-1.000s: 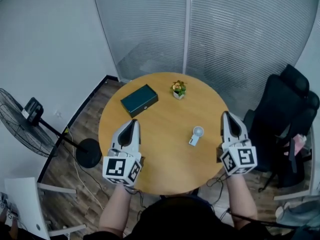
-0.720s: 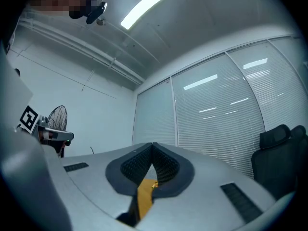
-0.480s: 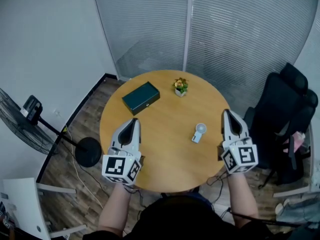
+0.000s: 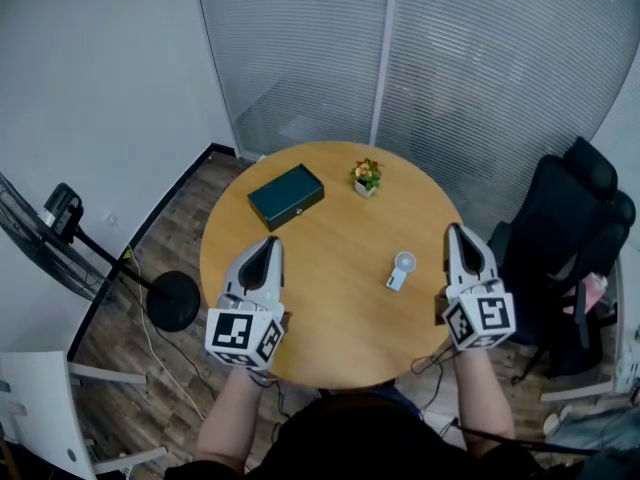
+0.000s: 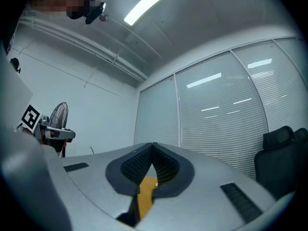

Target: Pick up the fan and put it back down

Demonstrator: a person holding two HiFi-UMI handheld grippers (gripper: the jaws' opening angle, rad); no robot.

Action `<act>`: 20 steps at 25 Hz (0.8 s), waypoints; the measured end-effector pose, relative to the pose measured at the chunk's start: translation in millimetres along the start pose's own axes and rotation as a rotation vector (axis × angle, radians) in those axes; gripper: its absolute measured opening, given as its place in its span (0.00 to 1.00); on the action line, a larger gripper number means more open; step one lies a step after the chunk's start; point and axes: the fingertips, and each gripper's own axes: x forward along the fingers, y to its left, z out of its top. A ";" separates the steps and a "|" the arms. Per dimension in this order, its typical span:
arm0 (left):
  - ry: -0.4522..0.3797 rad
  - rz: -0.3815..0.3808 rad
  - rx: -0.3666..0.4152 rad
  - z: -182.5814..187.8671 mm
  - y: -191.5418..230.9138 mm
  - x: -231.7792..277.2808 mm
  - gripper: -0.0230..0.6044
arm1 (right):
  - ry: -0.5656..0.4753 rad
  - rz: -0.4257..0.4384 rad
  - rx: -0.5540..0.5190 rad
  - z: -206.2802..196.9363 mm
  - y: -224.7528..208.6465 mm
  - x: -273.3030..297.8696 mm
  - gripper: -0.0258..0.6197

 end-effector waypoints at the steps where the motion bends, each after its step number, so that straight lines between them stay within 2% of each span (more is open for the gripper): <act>1: 0.001 0.001 -0.001 -0.9 1.4 1.1 0.05 | 0.000 0.000 0.001 -0.1 0.2 1.6 0.05; 20: 0.032 0.010 -0.012 -16.7 21.4 14.7 0.05 | 0.008 -0.017 0.044 -16.5 0.8 19.6 0.05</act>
